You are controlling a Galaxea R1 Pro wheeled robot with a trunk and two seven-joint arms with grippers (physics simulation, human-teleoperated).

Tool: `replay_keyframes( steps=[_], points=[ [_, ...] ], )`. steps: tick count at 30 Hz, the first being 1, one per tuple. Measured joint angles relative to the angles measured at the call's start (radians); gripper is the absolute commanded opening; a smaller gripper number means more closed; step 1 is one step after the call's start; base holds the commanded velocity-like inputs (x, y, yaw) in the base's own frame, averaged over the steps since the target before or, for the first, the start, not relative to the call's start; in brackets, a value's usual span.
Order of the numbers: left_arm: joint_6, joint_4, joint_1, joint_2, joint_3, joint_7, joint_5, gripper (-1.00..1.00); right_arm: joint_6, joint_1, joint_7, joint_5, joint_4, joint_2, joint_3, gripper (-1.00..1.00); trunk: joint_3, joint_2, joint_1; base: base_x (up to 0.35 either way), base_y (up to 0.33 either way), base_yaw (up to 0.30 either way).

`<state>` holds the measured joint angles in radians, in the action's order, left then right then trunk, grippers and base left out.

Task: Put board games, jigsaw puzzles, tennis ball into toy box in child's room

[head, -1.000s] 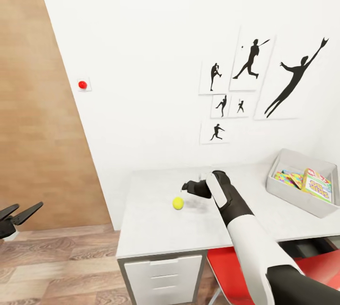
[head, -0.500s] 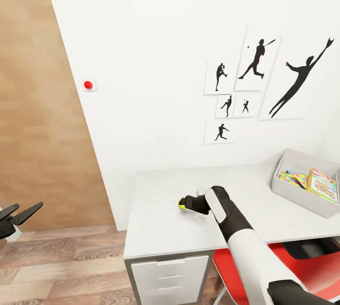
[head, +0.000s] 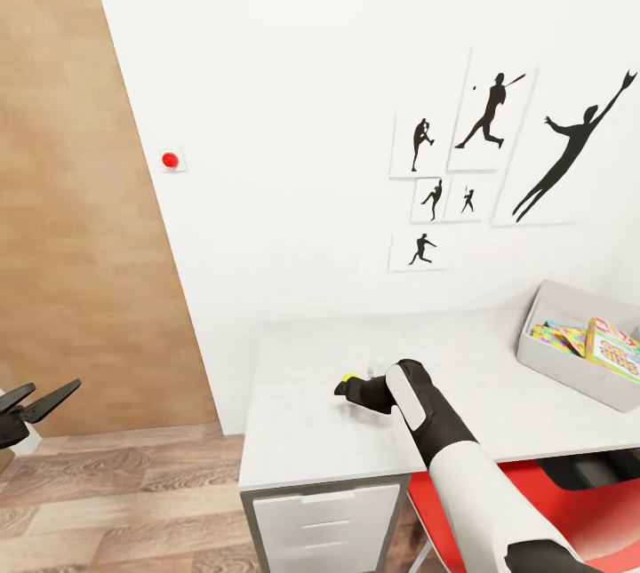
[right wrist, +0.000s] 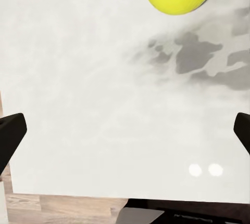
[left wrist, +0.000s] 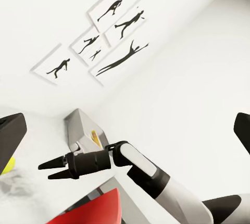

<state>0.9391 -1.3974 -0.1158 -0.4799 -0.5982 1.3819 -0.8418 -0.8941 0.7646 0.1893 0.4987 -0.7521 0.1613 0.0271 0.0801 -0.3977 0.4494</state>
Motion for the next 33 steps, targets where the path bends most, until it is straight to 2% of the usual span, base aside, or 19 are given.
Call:
replay_keyframes(
  steps=[18,23,29,33],
  points=[
    [0.0,0.0,0.0,0.001,0.0,-0.001,-0.001,1.0,0.01,0.0,0.006,-0.002,-0.003,0.003,0.001,1.0,0.0,0.0,0.0,0.0,0.0,0.0],
    [0.0,0.0,0.0,0.001,0.002,-0.002,-0.001,1.0,0.101,-0.003,0.009,-0.004,-0.001,0.007,0.005,1.0,0.0,0.0,0.0,0.001,0.0,0.0],
    [0.0,0.0,0.0,0.001,0.002,-0.002,0.0,1.0,0.141,-0.001,0.012,-0.004,0.0,0.01,0.069,1.0,0.0,0.0,0.0,0.078,0.033,0.0],
    [0.0,0.0,0.0,0.0,0.0,-0.001,0.0,1.0,0.144,0.008,0.018,-0.006,-0.002,0.011,0.091,1.0,0.0,0.0,0.0,0.119,0.101,0.0]
  ],
)
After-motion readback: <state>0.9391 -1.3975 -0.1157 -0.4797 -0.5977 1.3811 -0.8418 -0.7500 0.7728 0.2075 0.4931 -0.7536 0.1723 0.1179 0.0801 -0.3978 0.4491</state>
